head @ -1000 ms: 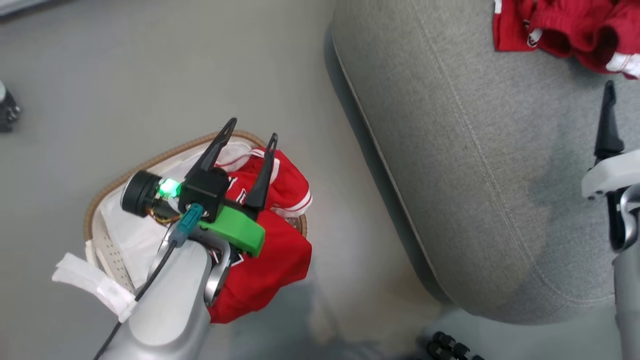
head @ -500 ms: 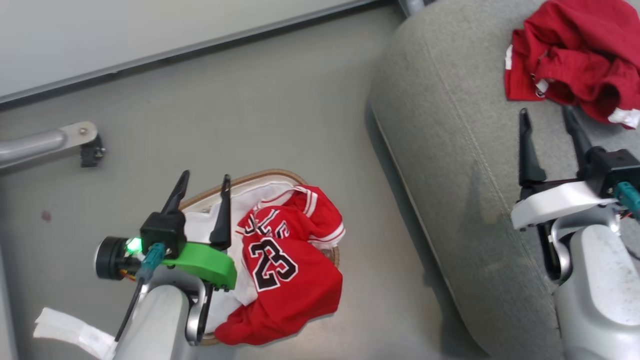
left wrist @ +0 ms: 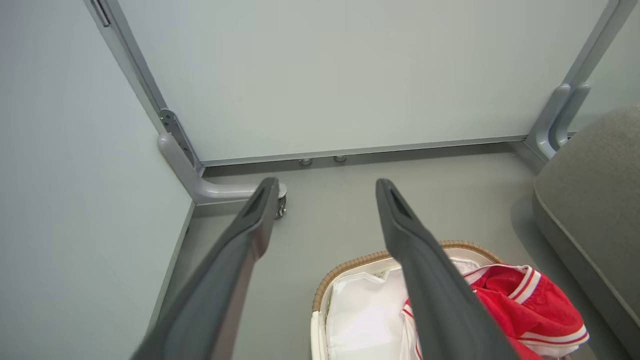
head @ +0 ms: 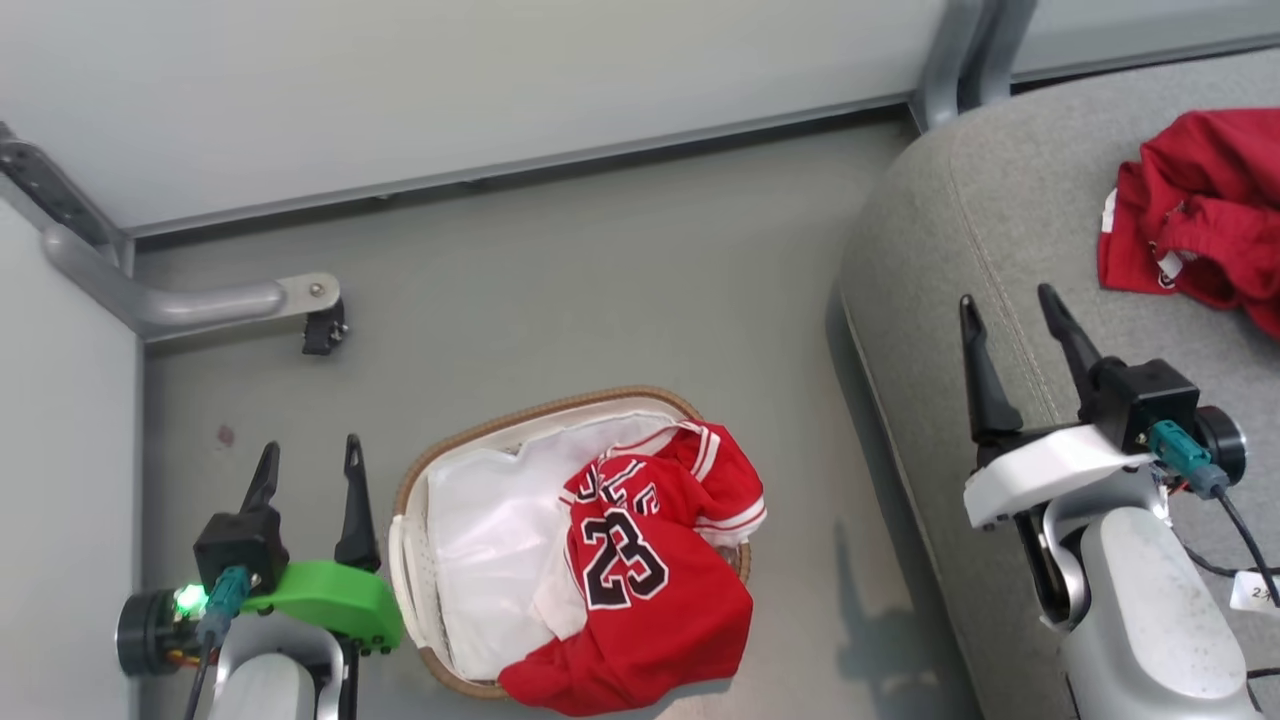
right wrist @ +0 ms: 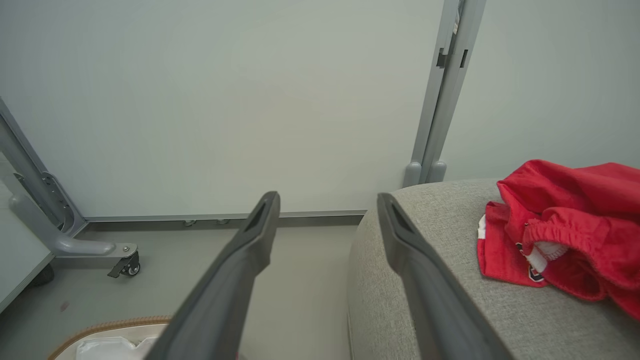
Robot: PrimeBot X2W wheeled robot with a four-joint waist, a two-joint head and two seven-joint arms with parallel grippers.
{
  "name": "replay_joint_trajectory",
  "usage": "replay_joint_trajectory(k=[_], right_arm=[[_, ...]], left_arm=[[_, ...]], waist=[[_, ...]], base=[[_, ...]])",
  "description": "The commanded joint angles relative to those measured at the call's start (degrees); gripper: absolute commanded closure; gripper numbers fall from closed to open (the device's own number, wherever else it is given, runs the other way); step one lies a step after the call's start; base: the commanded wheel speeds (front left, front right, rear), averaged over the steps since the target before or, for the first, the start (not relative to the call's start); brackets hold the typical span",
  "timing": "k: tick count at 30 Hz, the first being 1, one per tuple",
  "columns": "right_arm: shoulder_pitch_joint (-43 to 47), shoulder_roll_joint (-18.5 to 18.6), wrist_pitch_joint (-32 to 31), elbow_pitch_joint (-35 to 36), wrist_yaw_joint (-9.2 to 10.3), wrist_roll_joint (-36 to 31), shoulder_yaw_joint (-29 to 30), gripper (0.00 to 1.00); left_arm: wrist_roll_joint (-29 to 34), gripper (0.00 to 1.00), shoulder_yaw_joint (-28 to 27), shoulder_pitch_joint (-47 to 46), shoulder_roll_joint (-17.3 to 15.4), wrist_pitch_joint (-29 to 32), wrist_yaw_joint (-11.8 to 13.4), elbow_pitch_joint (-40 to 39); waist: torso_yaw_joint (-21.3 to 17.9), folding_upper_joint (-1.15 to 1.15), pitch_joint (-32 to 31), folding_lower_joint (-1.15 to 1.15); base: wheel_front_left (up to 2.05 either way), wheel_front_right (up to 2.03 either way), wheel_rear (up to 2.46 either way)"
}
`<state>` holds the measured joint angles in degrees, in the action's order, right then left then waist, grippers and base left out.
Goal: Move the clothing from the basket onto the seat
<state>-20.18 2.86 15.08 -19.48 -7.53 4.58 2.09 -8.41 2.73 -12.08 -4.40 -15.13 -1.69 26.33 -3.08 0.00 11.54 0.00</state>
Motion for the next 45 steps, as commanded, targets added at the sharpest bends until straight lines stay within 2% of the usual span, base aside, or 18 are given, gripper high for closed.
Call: replay_joint_trajectory(k=[1,13,24,30,45], right_arm=[[1.3,0.2,0.1,-0.4,0.08,0.7,-0.3,0.0],[7.3,0.2,0.1,-2.5,0.08,3.0,-1.7,0.0],[8.8,0.2,0.1,-2.8,0.08,3.7,-2.1,0.0],[6.4,0.2,0.1,-1.6,0.08,2.9,-2.7,0.0],[-4.6,0.2,0.1,4.8,0.08,5.6,-6.1,0.0]], left_arm=[[0.6,0.0,-0.8,1.4,0.2,0.0,0.2,0.1],[1.9,0.0,-4.6,7.7,1.0,0.0,-0.5,-0.7],[0.3,0.0,-2.6,10.7,1.4,0.0,-0.6,-1.4],[-0.7,0.0,0.2,7.2,1.4,0.0,-0.7,-1.3],[-4.3,0.0,5.1,-9.6,1.4,0.0,-5.2,4.8]], waist=[[1.9,0.0,-2.5,0.0],[2.1,0.0,-7.4,0.0],[1.4,0.0,-8.5,0.0],[1.1,0.0,-4.6,0.0],[-3.1,0.0,14.0,0.0]], base=[[0.0,0.0,0.0],[0.0,0.0,0.0],[0.0,0.0,0.0],[0.0,0.0,0.0],[0.0,0.0,0.0]])
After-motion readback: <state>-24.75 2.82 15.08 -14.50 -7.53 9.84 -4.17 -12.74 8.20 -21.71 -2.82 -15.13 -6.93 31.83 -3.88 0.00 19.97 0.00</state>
